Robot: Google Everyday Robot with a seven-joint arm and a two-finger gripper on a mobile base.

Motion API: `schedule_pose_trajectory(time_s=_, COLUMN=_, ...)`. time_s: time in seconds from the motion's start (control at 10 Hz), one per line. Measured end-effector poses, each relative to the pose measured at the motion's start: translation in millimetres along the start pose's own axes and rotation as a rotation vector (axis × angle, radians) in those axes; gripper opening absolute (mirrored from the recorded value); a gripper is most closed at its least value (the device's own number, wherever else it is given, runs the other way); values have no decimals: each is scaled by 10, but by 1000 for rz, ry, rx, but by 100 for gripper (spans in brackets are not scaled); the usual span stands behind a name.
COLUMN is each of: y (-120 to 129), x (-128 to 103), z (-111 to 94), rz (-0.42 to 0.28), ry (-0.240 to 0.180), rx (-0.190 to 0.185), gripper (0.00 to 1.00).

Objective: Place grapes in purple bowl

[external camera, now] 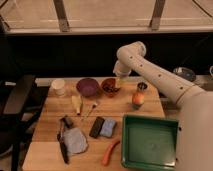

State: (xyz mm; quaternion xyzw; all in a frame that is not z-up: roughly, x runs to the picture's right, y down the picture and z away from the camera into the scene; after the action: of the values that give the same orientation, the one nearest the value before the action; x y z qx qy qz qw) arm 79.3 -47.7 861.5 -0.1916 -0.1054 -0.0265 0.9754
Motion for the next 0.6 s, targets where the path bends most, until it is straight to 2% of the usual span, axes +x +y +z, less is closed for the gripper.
schedule_pose_trajectory(time_s=0.2, y=28, x=-12, z=200, rz=3, ry=-25, rx=-25, gripper=65)
schedule_pose_trajectory(time_s=0.6, y=-62, x=-13, z=497, rz=-4, ry=-70, rx=-28, gripper=65)
